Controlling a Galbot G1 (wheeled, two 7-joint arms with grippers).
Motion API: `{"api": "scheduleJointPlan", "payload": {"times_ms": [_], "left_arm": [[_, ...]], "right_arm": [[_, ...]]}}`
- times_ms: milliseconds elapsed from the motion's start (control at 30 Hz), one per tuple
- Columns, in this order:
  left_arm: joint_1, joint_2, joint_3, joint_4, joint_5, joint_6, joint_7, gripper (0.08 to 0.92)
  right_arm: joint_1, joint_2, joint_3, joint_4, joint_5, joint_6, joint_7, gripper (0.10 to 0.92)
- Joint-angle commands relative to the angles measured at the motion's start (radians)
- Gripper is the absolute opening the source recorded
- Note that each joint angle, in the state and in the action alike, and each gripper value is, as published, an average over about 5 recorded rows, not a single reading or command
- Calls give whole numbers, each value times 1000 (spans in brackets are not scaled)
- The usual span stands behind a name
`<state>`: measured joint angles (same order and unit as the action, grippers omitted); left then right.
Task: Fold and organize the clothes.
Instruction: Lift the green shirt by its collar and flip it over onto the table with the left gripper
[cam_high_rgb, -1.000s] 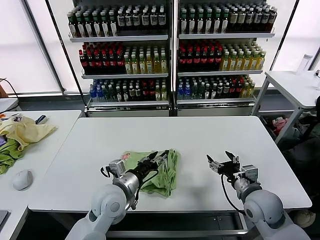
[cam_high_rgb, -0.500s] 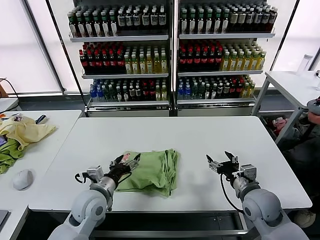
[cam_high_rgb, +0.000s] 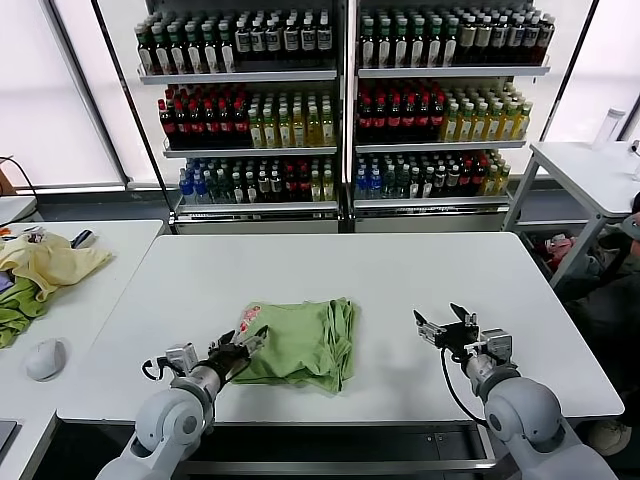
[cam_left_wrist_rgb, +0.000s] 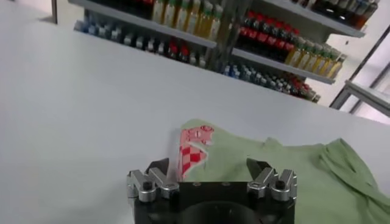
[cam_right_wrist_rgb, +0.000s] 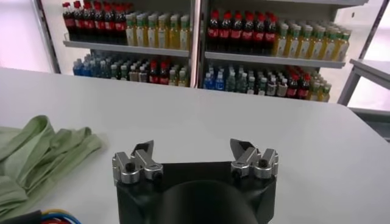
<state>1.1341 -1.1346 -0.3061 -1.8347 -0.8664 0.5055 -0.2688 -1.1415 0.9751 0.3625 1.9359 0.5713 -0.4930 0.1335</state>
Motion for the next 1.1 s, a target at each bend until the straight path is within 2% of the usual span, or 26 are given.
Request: {"api": "scheduleJointPlan", "payload": {"times_ms": [33, 100, 200, 833, 933, 1100], "left_arm": [[5, -15, -19, 45, -130, 63, 16, 821], [2, -19, -25, 53, -151, 60, 16, 811], [4, -24, -39, 51, -203, 50, 20, 752], [8, -111, -212, 38, -508, -21, 52, 205], [7, -115, -232, 36, -537, -28, 49, 157], [8, -91, -293, 15, -578, -25, 37, 144]], "right_arm": [[-1, -4, 5, 5, 1, -1, 1, 823], [-2, -6, 8, 7, 2, -1, 1, 823], [-6, -8, 11, 12, 2, -1, 1, 823], [-21, -8, 21, 24, 6, -2, 5, 823], [-21, -7, 22, 25, 7, -3, 5, 823], [-21, -4, 20, 25, 8, -2, 6, 823]]}}
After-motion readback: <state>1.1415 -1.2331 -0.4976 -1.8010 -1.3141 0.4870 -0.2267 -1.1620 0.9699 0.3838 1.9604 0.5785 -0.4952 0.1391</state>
